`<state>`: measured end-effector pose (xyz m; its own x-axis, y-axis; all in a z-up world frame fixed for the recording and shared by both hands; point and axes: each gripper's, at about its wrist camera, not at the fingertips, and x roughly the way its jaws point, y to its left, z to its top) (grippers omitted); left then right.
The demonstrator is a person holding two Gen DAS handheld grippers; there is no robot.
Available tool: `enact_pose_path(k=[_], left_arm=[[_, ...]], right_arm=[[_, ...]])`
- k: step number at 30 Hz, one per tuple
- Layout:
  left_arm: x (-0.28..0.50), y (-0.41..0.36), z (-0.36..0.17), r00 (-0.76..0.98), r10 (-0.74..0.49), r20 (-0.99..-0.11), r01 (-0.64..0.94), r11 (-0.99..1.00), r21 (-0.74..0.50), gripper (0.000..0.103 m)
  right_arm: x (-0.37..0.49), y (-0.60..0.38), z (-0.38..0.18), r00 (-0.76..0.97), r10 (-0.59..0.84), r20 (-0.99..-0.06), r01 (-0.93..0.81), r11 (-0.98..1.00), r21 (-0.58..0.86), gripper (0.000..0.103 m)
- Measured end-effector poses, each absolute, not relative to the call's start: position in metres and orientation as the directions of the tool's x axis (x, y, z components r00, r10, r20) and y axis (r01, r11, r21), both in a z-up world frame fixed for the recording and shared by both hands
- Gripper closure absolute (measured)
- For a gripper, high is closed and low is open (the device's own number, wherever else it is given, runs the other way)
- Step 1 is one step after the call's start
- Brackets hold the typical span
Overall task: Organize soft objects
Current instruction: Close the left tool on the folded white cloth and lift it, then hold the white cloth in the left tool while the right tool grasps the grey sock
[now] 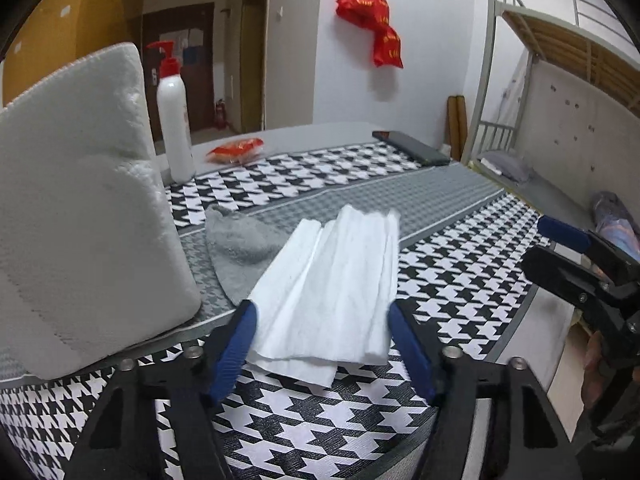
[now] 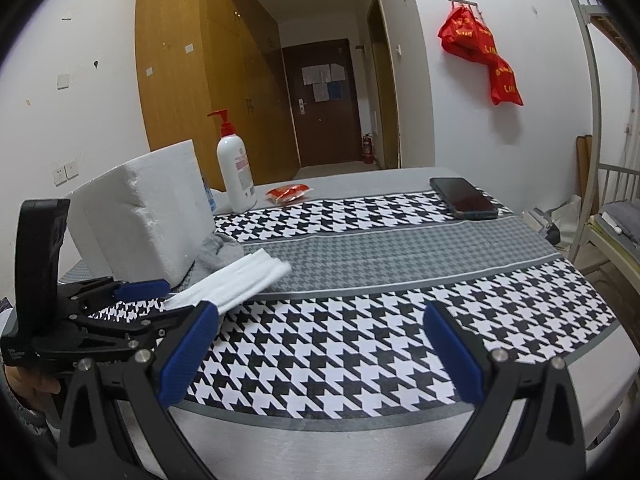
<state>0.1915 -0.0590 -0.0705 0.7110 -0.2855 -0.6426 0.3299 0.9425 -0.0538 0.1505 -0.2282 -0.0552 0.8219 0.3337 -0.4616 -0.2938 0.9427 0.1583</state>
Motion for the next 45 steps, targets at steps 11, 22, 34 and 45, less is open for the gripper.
enact_pose_path(k=[11,22,34,45], left_arm=[[0.199,-0.064,-0.079,0.661,-0.278,-0.697,0.34,0.939,-0.052,0.069],[0.192,-0.066,-0.075,0.682,-0.31,-0.662,0.376,0.925,-0.047,0.098],[0.164,-0.05,-0.042,0.749,-0.368,-0.55,0.406,0.912,-0.057,0.099],[0.15,-0.024,-0.039,0.784,-0.334,-0.524,0.354,0.933,-0.066,0.099]], right_arm=[[0.15,-0.233,-0.057,0.824,0.335,-0.457,-0.286,0.942,0.174,0.0],[0.149,-0.234,-0.056,0.826,0.335,-0.454,-0.287,0.942,0.174,0.0],[0.148,-0.218,-0.048,0.824,0.346,-0.45,-0.308,0.938,0.157,0.0],[0.154,-0.188,-0.045,0.797,0.383,-0.468,-0.367,0.921,0.13,0.0]])
